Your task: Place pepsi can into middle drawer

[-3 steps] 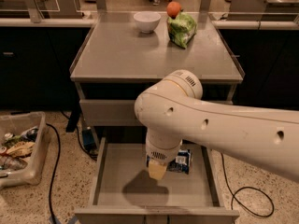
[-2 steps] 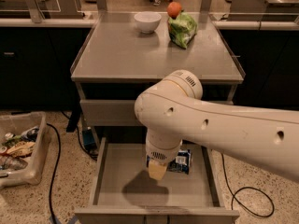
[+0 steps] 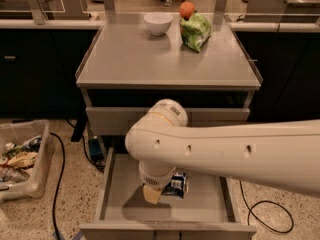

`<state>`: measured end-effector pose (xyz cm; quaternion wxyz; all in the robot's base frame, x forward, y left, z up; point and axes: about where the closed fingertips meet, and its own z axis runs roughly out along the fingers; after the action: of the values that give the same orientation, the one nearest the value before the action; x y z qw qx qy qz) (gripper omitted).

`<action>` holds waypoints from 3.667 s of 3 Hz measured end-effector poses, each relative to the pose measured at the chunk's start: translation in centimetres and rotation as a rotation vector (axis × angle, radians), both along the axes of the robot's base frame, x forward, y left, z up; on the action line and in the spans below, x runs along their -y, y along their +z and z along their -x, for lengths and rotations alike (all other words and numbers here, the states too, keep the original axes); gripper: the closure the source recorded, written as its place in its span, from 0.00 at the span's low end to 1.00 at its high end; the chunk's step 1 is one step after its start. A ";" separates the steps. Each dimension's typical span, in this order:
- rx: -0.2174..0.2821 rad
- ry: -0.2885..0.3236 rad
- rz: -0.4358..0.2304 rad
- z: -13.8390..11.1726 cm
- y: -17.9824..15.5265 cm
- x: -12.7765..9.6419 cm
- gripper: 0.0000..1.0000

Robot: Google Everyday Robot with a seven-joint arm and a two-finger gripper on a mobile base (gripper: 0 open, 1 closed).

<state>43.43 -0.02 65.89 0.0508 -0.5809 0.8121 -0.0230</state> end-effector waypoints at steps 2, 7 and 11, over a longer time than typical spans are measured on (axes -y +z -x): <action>-0.077 0.020 -0.019 -3.5 -12.8 -6.2 1.00; -0.006 -0.400 -0.314 -19.0 -18.6 -1.8 1.00; 0.079 -0.457 -0.066 -16.2 -24.8 0.7 1.00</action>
Offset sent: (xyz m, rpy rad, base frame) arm 0.0793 0.0899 -0.1894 0.0086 0.0791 0.0048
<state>59.66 -0.69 41.11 0.0950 -0.3786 0.9202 -0.0298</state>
